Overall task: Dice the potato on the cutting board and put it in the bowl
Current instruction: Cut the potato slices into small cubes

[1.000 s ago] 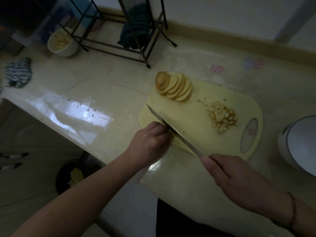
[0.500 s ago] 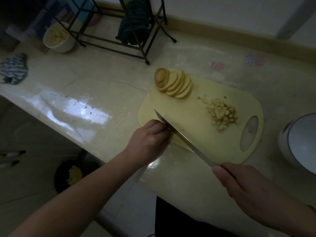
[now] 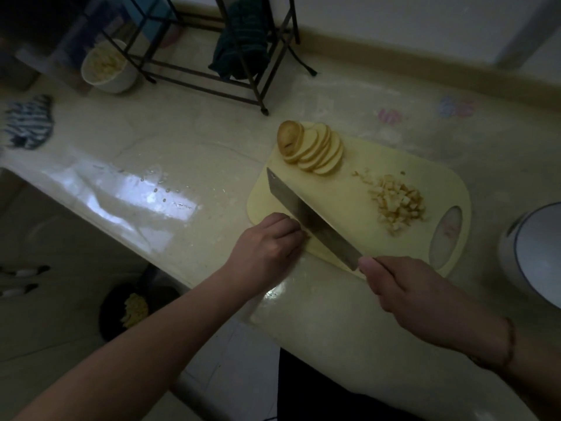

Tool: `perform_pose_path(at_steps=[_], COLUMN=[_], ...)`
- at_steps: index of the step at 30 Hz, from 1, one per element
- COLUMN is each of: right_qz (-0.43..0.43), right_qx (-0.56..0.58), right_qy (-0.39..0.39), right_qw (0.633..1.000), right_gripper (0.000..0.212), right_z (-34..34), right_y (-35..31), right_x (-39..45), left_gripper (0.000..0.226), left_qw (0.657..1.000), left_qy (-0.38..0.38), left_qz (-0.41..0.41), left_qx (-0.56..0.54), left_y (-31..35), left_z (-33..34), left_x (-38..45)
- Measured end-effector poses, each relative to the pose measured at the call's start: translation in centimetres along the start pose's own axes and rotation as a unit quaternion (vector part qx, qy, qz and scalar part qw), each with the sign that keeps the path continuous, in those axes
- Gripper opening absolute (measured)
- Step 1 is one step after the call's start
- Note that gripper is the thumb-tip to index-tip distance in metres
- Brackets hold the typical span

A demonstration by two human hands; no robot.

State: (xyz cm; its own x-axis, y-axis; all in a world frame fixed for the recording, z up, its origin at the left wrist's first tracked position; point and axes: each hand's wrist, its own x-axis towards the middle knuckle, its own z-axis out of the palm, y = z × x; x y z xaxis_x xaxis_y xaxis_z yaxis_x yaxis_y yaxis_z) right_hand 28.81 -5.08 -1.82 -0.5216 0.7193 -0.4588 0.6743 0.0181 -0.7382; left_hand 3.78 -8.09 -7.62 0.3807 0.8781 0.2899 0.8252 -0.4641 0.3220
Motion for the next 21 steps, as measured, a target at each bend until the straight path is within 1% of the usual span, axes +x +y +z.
perform_pose_path(at_steps=[3, 8, 21], right_qz=[0.003, -0.025, -0.053], right_qx=[0.009, -0.009, -0.034], right_qy=[-0.008, 0.015, 0.026], right_qw=[1.000, 1.000, 0.998], right_gripper=[0.066, 0.072, 0.067], right_z=[-0.1, 0.4, 1.2], right_y=[0.1, 0.1, -0.1], right_x=[-0.2, -0.7, -1.1], left_gripper=[0.018, 0.008, 0.009], left_qw=[1.000, 0.999, 0.999], left_qy=[0.010, 0.030, 0.034], left_qz=[-0.004, -0.005, -0.031], left_qx=[-0.004, -0.016, 0.012], left_y=[-0.1, 0.0, -0.1], left_z=[0.1, 0.0, 0.4], left_x=[0.0, -0.8, -0.8])
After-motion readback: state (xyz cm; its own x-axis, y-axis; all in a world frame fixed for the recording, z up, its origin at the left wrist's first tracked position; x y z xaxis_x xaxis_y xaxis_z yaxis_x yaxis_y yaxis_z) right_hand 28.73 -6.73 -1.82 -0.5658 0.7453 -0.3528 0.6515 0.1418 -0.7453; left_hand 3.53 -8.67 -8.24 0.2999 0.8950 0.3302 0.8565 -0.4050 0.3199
